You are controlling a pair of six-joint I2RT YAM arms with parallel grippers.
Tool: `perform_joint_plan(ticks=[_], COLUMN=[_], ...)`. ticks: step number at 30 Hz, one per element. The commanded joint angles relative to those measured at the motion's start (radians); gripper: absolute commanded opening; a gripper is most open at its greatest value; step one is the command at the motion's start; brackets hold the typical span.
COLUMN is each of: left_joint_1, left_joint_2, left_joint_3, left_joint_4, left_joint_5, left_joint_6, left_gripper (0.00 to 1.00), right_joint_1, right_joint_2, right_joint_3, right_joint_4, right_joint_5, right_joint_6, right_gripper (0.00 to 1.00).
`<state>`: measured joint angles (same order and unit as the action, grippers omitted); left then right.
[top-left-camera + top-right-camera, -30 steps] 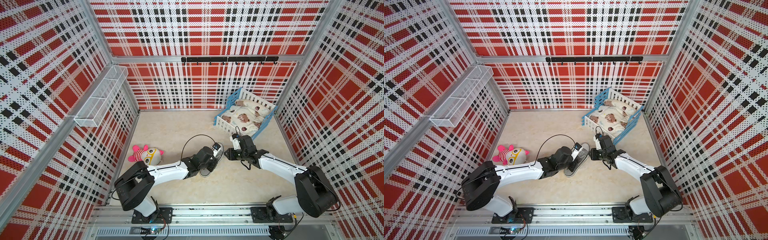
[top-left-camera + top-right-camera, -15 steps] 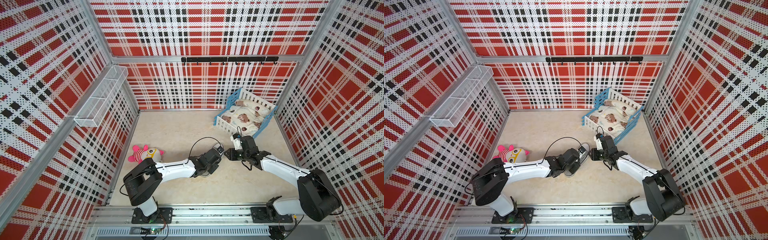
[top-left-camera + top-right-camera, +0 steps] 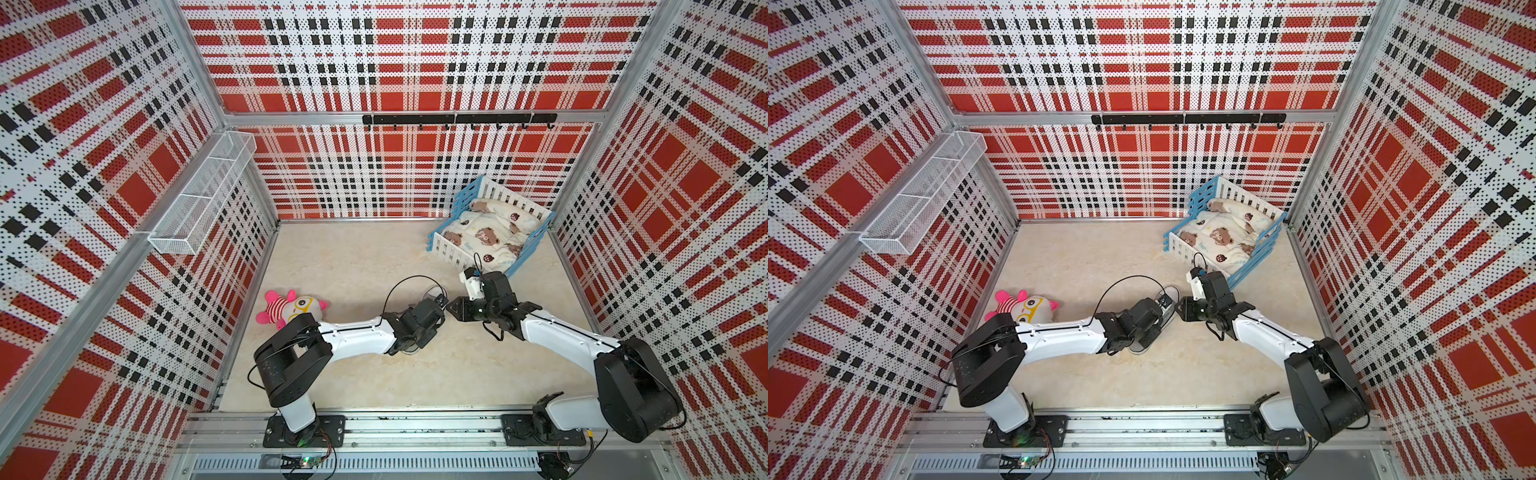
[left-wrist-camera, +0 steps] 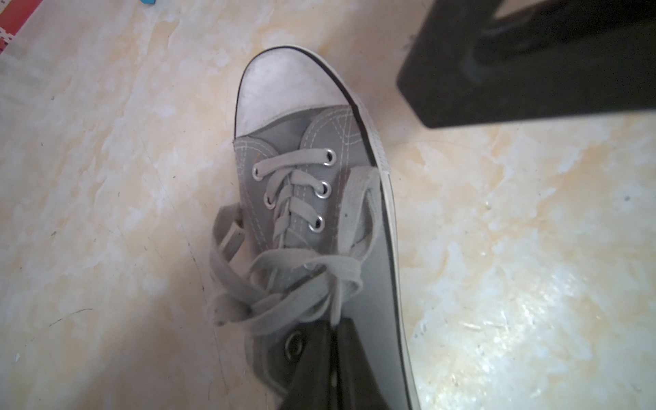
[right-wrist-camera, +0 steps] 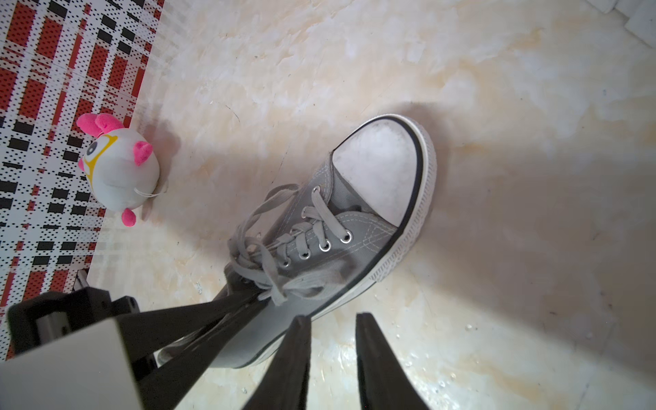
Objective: Tie the shoes
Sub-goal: Tie the shoelace on the shoe.
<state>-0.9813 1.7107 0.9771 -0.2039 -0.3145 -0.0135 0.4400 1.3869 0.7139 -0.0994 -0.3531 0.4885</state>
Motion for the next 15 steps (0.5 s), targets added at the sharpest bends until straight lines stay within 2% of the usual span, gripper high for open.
perform_joint_plan(ticks=[1,8,15], left_joint_1=[0.001,0.041,0.095], left_joint_2=[-0.018,-0.103,-0.173], left_joint_3=[0.02,-0.017,-0.052], left_joint_4=[-0.012,-0.013,-0.011], left_joint_5=[-0.006,0.038,0.092], left_joint_6=[0.006,0.009,0.01], left_gripper=[0.07,0.04,0.03], right_joint_1=[-0.008,-0.007,-0.003], right_joint_2=[0.008,0.006,0.03], right_joint_3=[0.002,-0.005,-0.012], right_joint_4=[0.018,0.026,0.055], right_joint_5=[-0.01,-0.021,-0.092], right_joint_6=[-0.005,-0.01,-0.019], right_gripper=[0.29,0.29,0.3])
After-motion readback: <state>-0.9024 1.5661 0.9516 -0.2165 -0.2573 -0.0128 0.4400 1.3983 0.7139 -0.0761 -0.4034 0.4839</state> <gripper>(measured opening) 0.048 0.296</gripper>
